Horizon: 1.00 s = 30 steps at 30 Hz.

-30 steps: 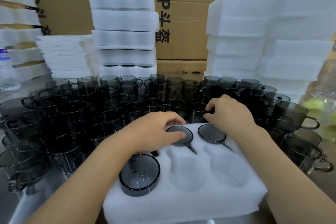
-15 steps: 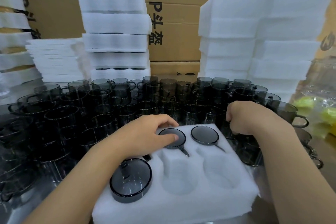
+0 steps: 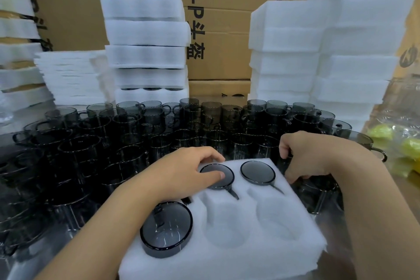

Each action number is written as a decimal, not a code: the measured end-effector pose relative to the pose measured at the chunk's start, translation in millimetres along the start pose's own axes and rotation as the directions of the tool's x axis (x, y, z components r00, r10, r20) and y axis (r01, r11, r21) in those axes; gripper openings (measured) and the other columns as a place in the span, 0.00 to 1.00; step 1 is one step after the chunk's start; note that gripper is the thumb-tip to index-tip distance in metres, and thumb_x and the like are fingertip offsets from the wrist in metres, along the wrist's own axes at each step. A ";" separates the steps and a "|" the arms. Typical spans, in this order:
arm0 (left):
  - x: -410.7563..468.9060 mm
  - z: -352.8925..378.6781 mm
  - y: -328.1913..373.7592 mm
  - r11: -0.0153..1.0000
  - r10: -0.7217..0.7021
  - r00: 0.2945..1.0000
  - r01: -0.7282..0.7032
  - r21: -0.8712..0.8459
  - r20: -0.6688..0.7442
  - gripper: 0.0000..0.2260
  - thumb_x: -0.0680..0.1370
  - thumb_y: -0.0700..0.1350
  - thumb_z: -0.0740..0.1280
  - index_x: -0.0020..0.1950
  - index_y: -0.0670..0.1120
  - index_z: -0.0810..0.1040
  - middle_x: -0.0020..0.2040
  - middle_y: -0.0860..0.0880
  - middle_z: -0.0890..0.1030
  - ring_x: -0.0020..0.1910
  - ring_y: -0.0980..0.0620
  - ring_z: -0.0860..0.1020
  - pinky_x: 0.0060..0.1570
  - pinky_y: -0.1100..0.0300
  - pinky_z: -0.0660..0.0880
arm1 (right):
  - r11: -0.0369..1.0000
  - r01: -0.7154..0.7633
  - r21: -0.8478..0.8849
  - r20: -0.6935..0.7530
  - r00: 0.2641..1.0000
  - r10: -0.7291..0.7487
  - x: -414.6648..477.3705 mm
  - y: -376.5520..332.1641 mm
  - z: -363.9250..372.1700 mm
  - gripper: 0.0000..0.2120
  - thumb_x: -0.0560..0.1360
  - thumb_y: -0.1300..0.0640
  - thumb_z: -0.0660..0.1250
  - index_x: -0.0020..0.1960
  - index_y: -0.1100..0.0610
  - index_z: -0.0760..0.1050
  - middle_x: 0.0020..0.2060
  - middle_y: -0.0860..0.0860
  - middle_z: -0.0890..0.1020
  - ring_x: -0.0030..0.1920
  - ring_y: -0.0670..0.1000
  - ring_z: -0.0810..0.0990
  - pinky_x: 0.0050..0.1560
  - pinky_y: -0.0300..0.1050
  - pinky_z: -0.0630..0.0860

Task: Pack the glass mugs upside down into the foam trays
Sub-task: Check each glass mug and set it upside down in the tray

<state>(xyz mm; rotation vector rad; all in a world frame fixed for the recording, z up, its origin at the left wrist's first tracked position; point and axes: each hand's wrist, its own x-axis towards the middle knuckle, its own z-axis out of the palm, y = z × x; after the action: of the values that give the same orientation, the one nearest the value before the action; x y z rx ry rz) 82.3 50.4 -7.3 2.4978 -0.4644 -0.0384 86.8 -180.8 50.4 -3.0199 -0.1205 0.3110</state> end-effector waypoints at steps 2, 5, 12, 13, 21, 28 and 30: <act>0.2 0.0 -0.4 1.000 -0.002 1.000 0.002 0.002 0.002 0.09 0.74 0.59 0.65 0.55 0.67 0.73 0.50 0.63 0.80 0.45 0.57 0.81 0.49 0.55 0.79 | 0.998 -0.016 -0.058 -0.026 1.000 0.014 -7.8 -0.1 -2.7 0.18 0.67 0.53 0.75 0.44 0.49 0.65 0.48 0.49 0.70 0.38 0.48 0.70 0.31 0.39 0.65; 0.4 0.8 0.1 1.000 -0.004 1.000 0.004 0.013 -0.009 0.09 0.74 0.59 0.65 0.54 0.66 0.73 0.48 0.63 0.80 0.44 0.58 0.80 0.49 0.53 0.79 | 0.991 -0.030 -0.133 0.017 0.999 0.032 -15.1 0.0 -4.3 0.17 0.67 0.51 0.75 0.48 0.57 0.72 0.39 0.49 0.72 0.33 0.47 0.67 0.28 0.38 0.61; 0.4 2.0 4.8 0.998 -0.012 1.000 0.012 0.066 -0.001 0.10 0.75 0.58 0.64 0.56 0.66 0.72 0.49 0.64 0.79 0.38 0.59 0.79 0.35 0.63 0.73 | 0.991 0.006 -0.132 -0.060 0.998 -0.014 -18.4 -4.3 -3.5 0.10 0.70 0.63 0.67 0.40 0.55 0.66 0.33 0.49 0.71 0.31 0.48 0.66 0.28 0.37 0.62; 0.4 2.1 4.7 0.998 -0.011 1.000 0.011 0.068 -0.001 0.10 0.75 0.58 0.64 0.57 0.65 0.72 0.50 0.64 0.79 0.38 0.59 0.79 0.35 0.63 0.72 | 0.994 0.014 -0.104 -0.086 0.996 -0.023 -18.8 -3.4 -3.9 0.11 0.71 0.63 0.65 0.38 0.53 0.64 0.33 0.49 0.71 0.31 0.49 0.66 0.28 0.38 0.62; 1.6 3.3 0.8 0.999 0.009 1.000 -0.008 0.052 -0.004 0.12 0.76 0.57 0.64 0.59 0.65 0.72 0.50 0.67 0.76 0.35 0.65 0.76 0.33 0.66 0.69 | 0.994 0.109 0.023 -0.380 0.920 -0.092 -16.8 -5.1 -5.2 0.10 0.72 0.62 0.62 0.36 0.53 0.63 0.32 0.48 0.73 0.32 0.47 0.68 0.29 0.41 0.60; 5.4 2.0 -2.6 0.973 0.062 0.994 -0.080 -0.216 -0.088 0.33 0.73 0.56 0.69 0.73 0.65 0.55 0.57 0.64 0.76 0.49 0.65 0.78 0.51 0.64 0.73 | 0.793 0.608 0.023 -0.691 0.583 -0.427 -7.8 -41.7 10.5 0.19 0.72 0.67 0.64 0.34 0.48 0.61 0.34 0.45 0.71 0.36 0.48 0.70 0.36 0.36 0.65; 6.8 0.4 -2.2 0.929 0.086 0.983 -0.138 -0.344 -0.163 0.40 0.69 0.56 0.72 0.75 0.62 0.53 0.56 0.60 0.77 0.45 0.62 0.79 0.51 0.61 0.74 | 0.717 0.696 -0.032 -0.686 0.507 -0.522 -5.2 -56.4 19.8 0.18 0.72 0.68 0.64 0.35 0.48 0.62 0.36 0.47 0.71 0.37 0.51 0.70 0.40 0.43 0.66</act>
<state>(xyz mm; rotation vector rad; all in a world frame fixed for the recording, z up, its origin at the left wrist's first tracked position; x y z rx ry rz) 89.3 49.6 -8.3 2.0990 -0.4908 0.0967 73.8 -123.5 38.4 -2.4018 -0.9837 -0.7494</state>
